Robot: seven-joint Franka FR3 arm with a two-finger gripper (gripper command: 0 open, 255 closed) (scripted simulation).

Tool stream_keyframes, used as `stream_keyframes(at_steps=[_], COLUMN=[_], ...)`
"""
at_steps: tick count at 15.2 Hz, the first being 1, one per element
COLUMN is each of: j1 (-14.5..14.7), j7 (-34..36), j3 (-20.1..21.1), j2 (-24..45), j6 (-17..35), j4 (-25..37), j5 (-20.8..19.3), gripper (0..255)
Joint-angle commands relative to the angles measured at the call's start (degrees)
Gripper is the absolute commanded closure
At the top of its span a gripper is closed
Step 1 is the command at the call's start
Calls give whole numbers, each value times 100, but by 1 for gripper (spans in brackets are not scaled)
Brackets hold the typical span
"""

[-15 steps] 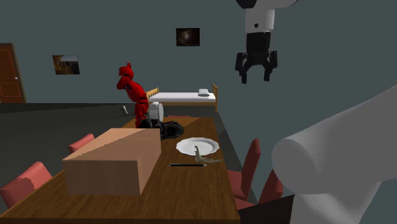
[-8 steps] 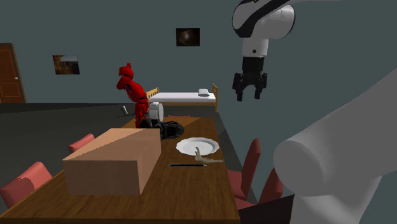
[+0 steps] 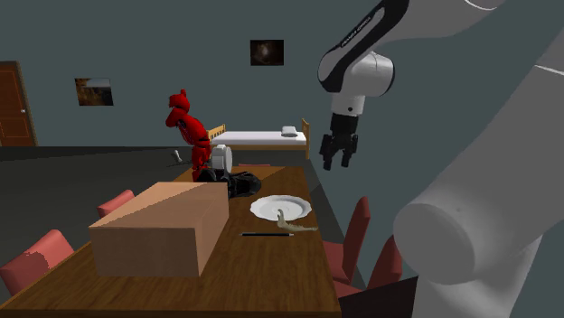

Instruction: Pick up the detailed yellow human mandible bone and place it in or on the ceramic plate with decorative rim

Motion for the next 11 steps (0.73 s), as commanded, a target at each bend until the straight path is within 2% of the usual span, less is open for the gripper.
stream_keyframes(at_steps=[1, 6, 11], j1=[186, 630, 877], j7=[-521, -1862, -3293], j3=[-191, -508, -521], j2=[438, 1539, 2694], j6=[276, 821, 1090], j4=[83, 324, 742], j5=[228, 1033, 2046], gripper=[0, 0, 0])
